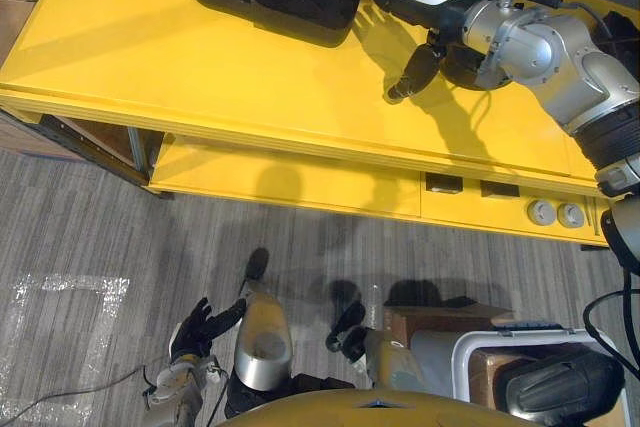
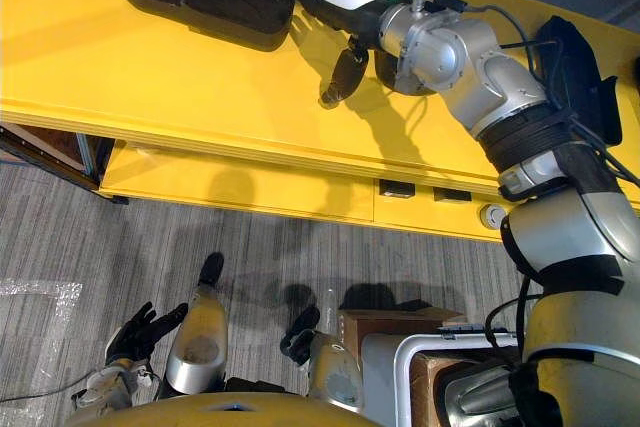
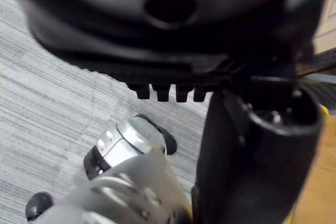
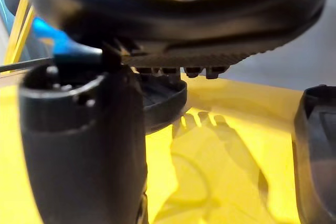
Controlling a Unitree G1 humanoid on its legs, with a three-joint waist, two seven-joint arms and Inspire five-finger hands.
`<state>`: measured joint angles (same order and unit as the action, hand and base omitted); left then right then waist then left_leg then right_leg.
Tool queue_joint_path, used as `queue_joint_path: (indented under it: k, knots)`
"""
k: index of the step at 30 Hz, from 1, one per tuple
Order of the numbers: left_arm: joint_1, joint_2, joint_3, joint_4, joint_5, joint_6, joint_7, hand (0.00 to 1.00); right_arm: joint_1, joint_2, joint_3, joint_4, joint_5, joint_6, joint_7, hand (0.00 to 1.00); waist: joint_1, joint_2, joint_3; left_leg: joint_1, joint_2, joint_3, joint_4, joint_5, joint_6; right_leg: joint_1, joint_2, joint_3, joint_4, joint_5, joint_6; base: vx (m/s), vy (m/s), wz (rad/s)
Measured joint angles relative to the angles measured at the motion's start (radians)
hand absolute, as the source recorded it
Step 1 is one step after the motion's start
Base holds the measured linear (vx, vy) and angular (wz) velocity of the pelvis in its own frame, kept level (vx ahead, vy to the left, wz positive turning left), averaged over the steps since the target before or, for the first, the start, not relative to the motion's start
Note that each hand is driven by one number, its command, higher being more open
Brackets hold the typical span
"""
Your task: Walk over and take three plastic housings, then place them on the shelf
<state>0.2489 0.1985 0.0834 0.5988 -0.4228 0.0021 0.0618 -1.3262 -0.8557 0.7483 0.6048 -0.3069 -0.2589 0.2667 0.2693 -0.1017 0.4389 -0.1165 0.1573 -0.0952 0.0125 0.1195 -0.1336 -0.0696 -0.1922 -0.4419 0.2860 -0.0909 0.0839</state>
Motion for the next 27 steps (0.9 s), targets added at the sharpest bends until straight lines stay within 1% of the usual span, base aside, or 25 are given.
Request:
queue_joint_path:
  k: [4,8,11,12,15,18,23,27]
  knots:
    - [0.0,-0.001,-0.009,-0.001,-0.003,-0.003,-0.003,1.0,-0.055,0.0,0.002,0.056,0.0,-0.021,-0.015,1.0,-0.003,0.009,0.006,-0.012,-0.008,-0.021,0.002,0.004,0.002,-0.001,-0.011,-0.019,0.012,-0.008,0.002,-0.03,-0.017,0.14]
    - [0.0,-0.001,-0.016,-0.001,-0.009,-0.003,-0.007,1.0,-0.079,0.0,0.01,0.08,0.0,-0.048,-0.041,1.0,0.008,0.022,0.016,-0.02,-0.013,-0.031,0.002,0.005,0.003,-0.004,-0.015,-0.028,0.016,-0.012,0.003,0.0,-0.019,0.09]
    - [-0.001,0.0,-0.016,-0.002,-0.011,-0.004,-0.009,1.0,-0.085,0.0,0.016,0.093,-0.001,-0.076,-0.071,1.0,0.009,0.023,0.017,-0.037,-0.013,-0.04,0.003,0.009,-0.001,-0.021,-0.017,-0.035,0.029,-0.019,0.0,0.01,-0.034,0.09]
    - [-0.001,0.0,-0.017,-0.002,-0.011,-0.004,-0.009,1.0,-0.085,0.0,0.019,0.098,-0.002,-0.083,-0.083,1.0,0.009,0.024,0.019,-0.038,-0.013,-0.043,0.003,0.016,-0.008,-0.02,-0.017,-0.038,0.031,-0.021,0.0,0.01,-0.041,0.1]
    - [-0.002,0.0,-0.018,-0.004,-0.012,-0.007,-0.009,1.0,-0.093,-0.002,0.02,0.108,-0.002,-0.094,-0.101,1.0,0.012,0.026,0.029,-0.038,-0.013,-0.052,0.002,0.016,-0.008,-0.021,-0.02,-0.046,0.046,-0.035,-0.002,0.0,-0.042,0.08]
    - [-0.002,0.002,-0.026,-0.008,-0.012,-0.007,-0.009,1.0,-0.117,-0.002,0.03,0.107,-0.002,-0.105,-0.102,1.0,0.017,0.03,0.033,-0.039,-0.01,-0.053,0.002,0.015,-0.007,-0.024,-0.02,-0.047,0.056,-0.043,-0.004,-0.01,-0.039,0.02]
    - [-0.002,0.007,-0.032,-0.02,-0.012,-0.007,-0.011,1.0,-0.122,-0.002,0.037,0.106,-0.002,-0.096,-0.095,1.0,0.032,0.03,0.034,-0.052,-0.009,-0.06,0.004,0.015,-0.007,-0.042,-0.023,-0.05,0.078,-0.054,-0.007,-0.02,-0.026,0.03]
    - [-0.002,0.009,-0.033,-0.019,-0.012,-0.006,-0.011,1.0,-0.122,-0.002,0.074,0.106,-0.002,-0.094,-0.065,1.0,0.035,0.031,0.035,-0.055,-0.009,-0.062,0.005,0.015,-0.007,-0.045,-0.024,-0.051,0.081,-0.056,-0.008,0.0,0.0,0.0]
